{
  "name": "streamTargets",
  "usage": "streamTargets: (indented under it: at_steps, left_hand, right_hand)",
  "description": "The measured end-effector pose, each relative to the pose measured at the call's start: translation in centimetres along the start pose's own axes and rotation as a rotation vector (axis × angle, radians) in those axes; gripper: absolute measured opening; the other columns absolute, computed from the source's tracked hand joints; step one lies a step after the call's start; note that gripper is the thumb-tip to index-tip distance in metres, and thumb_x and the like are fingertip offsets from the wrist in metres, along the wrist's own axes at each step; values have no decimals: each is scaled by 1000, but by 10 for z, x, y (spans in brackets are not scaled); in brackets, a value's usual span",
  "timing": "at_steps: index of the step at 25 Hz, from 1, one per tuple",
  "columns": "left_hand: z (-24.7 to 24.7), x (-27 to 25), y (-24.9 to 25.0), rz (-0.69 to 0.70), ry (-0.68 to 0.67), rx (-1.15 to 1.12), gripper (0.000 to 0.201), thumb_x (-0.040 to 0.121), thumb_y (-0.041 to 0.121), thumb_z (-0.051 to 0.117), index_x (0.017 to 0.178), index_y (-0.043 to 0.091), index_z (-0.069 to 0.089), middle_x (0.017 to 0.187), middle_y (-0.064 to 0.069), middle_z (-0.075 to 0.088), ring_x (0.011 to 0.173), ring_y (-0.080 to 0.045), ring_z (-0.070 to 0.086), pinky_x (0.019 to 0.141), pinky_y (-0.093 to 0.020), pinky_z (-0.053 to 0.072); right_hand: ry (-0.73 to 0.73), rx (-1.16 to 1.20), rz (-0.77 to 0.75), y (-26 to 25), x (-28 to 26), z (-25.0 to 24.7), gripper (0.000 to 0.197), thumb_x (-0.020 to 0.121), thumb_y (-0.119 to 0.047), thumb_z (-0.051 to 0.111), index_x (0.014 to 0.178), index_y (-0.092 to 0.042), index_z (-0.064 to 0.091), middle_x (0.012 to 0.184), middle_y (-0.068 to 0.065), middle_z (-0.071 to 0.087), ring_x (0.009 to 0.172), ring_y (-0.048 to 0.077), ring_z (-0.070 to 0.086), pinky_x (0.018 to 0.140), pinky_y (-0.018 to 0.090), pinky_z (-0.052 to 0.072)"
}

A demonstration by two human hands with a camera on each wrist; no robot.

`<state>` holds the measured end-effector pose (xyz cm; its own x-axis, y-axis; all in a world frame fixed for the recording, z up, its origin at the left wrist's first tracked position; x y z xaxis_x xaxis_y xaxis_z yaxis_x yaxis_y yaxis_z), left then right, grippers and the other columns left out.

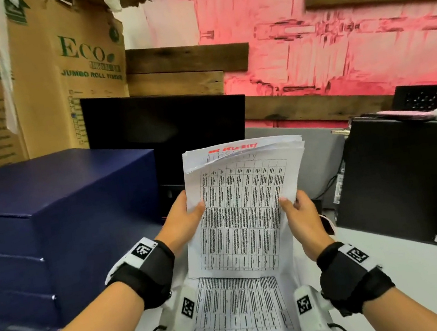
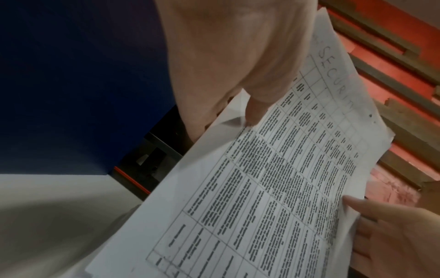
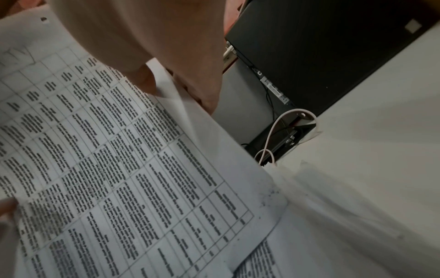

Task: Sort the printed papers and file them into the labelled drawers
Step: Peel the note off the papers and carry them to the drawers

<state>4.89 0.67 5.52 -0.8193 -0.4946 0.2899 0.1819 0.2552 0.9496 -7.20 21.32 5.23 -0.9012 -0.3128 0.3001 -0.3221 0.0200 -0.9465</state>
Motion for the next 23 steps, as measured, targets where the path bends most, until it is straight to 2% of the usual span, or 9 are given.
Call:
streamTargets:
  at_steps: [3,5,10,12,14,17,19,21,23]
  left_hand:
    - [-2,-4,24,82,9,-99,46,89,40,59,129,18,51,121,5,64,109,-10,62,92,-28,51]
    - [-7,-2,45,164,50,-118,50,85,50,56,121,16,56,115,0,68,103,-14,67,89,-32,54]
    - [-15,-10,83,265,186,-142,18,99,28,50,95,16,63,90,-1,71,74,-4,69,63,-19,54]
    - [-23,-14,90,260,227,-184,18,100,27,49,98,15,64,96,-6,71,84,-14,70,73,-30,57]
    - [-46,-26,98,284,298,-164,21,99,28,50,105,12,63,104,-11,70,94,-23,68,84,-40,56]
    - [-84,-50,115,360,371,-93,21,100,26,48,109,13,61,105,-5,68,98,-19,65,88,-39,53]
    - [-111,-67,128,396,384,-17,24,102,25,45,113,11,61,106,-2,67,102,-19,64,91,-38,52]
    - [-141,-83,139,401,402,80,27,102,26,44,112,9,62,107,-6,68,100,-21,64,90,-41,52]
    - [-175,-102,146,398,447,198,30,102,28,43,105,7,65,98,-9,69,87,-16,63,80,-38,52]
  right_hand:
    - [-4,-13,-10,1,0,-3,20,102,-18,45,119,-10,51,112,-1,61,94,3,56,73,18,42]
    - [-9,-19,-30,0,-1,-2,19,101,-18,45,117,-8,51,112,0,61,93,5,56,73,18,42]
    - [-16,30,-140,-14,-9,10,9,101,-17,45,103,-16,53,101,-6,61,89,3,55,75,18,41]
    - [-10,53,-228,-31,-17,18,20,102,-15,43,85,-25,47,83,-13,51,73,-4,48,67,16,37]
    - [-107,88,-268,-47,-25,32,27,103,-17,41,79,-30,43,76,-12,47,68,-5,45,62,17,41]
    - [-326,192,-204,-62,-32,62,18,102,-22,43,94,-31,56,90,-15,68,79,-1,63,66,20,58]
    - [-362,225,-198,-72,-34,88,17,102,-20,44,94,-27,57,82,-20,68,70,-2,62,56,13,54]
    - [-340,253,-249,-84,-36,114,11,100,-22,48,99,-25,58,85,-16,67,71,-1,60,57,9,49]
    - [-344,269,-294,-92,-42,140,7,98,-26,51,98,-28,58,86,-12,66,70,0,58,56,8,46]
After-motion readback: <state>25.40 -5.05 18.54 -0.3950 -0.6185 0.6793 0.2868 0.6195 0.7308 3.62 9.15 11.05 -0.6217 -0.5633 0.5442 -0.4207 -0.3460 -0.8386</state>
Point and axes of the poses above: each hand's wrist, its own x-axis towards the middle knuckle, its own z-axis out of the palm, y = z × x, the point moved 3 cm from there along x, towards the middle knuckle
